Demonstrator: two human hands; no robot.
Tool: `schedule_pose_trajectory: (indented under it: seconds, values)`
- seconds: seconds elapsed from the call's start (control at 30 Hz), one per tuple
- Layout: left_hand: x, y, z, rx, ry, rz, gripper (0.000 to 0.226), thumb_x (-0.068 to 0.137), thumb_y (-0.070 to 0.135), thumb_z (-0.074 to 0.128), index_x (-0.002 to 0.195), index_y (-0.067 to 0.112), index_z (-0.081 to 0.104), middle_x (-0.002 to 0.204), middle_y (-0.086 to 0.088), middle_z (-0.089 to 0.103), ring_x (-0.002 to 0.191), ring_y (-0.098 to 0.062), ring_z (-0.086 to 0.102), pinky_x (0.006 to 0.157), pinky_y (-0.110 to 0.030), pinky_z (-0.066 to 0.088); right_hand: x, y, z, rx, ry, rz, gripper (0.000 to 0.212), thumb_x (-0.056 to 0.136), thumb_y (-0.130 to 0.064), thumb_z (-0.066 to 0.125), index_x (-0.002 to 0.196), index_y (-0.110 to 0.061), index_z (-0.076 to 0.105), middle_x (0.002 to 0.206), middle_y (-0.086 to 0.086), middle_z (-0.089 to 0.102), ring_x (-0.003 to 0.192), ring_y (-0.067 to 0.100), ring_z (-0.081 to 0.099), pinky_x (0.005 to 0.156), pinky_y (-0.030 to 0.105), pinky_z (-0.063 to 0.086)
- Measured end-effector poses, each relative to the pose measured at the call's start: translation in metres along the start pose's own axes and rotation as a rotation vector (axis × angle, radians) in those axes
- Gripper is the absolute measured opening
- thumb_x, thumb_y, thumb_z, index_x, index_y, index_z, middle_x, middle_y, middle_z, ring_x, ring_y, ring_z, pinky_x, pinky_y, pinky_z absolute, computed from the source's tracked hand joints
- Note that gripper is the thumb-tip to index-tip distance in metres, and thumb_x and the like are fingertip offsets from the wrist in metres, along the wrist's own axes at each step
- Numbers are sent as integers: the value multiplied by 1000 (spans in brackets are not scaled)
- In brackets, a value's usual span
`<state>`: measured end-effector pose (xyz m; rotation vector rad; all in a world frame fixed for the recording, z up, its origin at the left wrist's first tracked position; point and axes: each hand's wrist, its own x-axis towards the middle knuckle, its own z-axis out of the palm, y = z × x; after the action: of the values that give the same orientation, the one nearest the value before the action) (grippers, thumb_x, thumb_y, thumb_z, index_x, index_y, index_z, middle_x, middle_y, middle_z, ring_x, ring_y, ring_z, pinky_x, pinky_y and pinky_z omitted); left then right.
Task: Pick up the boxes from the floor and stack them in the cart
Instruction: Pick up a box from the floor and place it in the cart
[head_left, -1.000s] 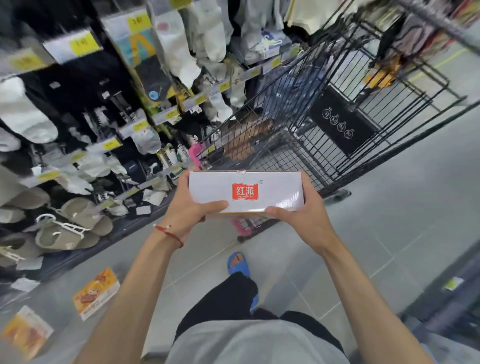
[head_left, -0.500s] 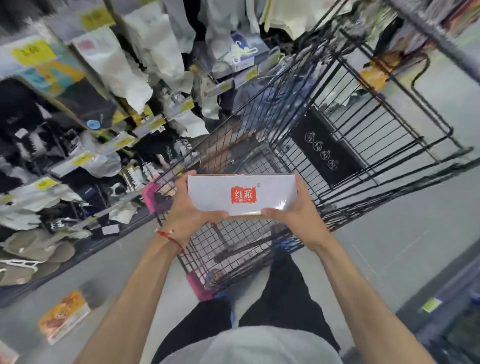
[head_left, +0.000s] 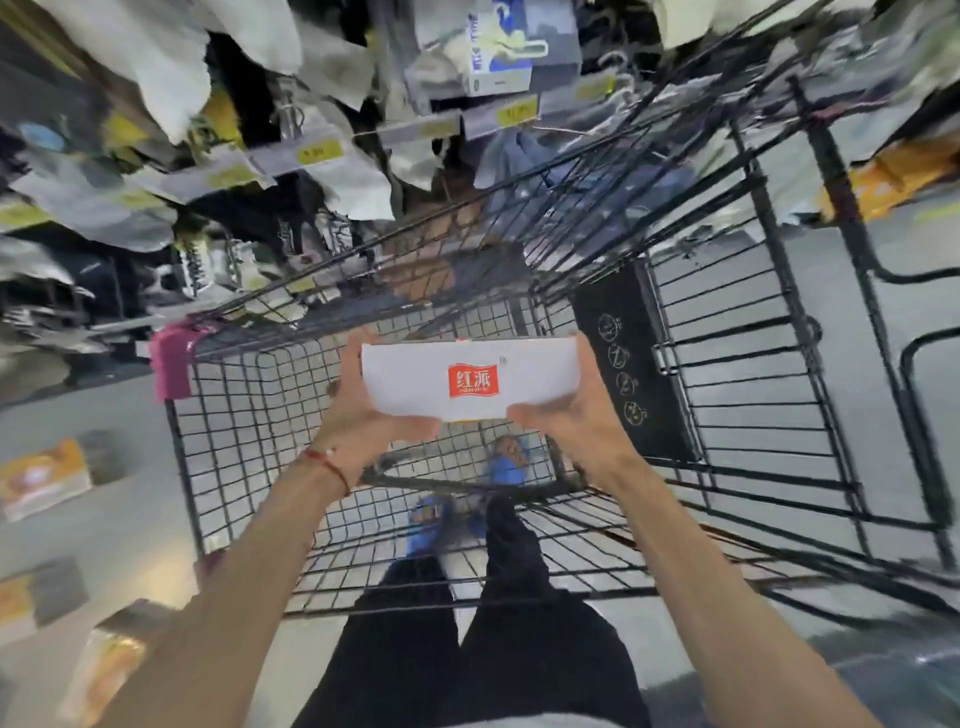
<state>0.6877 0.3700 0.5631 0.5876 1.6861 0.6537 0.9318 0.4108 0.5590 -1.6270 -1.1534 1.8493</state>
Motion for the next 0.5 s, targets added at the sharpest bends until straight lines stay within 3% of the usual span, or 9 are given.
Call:
schedule_pose_trajectory:
  seconds: [0.07, 0.1, 0.23, 0.33, 0.43, 0.5]
  values:
    - [17, -2, 6, 8, 3, -32, 122, 43, 2, 95, 142, 29, 30, 125, 5, 64, 119, -18, 59, 96, -42, 55, 20, 8, -7, -2, -4, 25, 83, 76, 24, 75, 143, -6, 37, 132, 4, 61, 110, -3, 65, 79, 23, 61]
    - [27, -3, 9, 6, 5, -43, 120, 43, -1, 95, 141, 25, 30, 126, 3, 63, 120, -19, 59, 98, -46, 54, 30, 9, -9, 0, -3, 38, 84, 75, 24, 75, 144, -4, 36, 132, 5, 61, 111, 1, 66, 79, 26, 62]
    - [78, -18, 20, -19, 16, -42, 113, 49, -18, 88, 143, 9, 30, 128, -4, 62, 121, -20, 59, 95, -44, 56, 74, 29, -12, -25, -6, 57, 82, 76, 27, 73, 143, -2, 35, 125, 1, 62, 103, -5, 69, 74, 24, 61]
    - [117, -38, 24, -19, 10, -51, 100, 51, -17, 87, 138, 6, 42, 120, -2, 69, 109, -6, 66, 91, -36, 59, 111, 44, -12, -42, 37, 72, 83, 75, 27, 73, 139, -11, 34, 121, -5, 60, 96, -6, 68, 69, 19, 59]
    - [146, -53, 28, 16, 4, -63, 81, 52, 1, 93, 121, 28, 61, 115, 2, 72, 111, -12, 67, 96, -43, 56, 149, 56, -13, -56, 63, 80, 86, 73, 26, 76, 137, -12, 32, 122, -2, 58, 104, -2, 63, 69, 17, 58]
    - [159, -64, 30, 18, 13, -80, 67, 63, 2, 89, 113, 34, 58, 116, 6, 70, 116, -16, 63, 101, -39, 52, 172, 63, -16, -117, 69, 63, 90, 72, 21, 80, 142, -10, 34, 131, 5, 57, 116, 7, 61, 80, 23, 61]
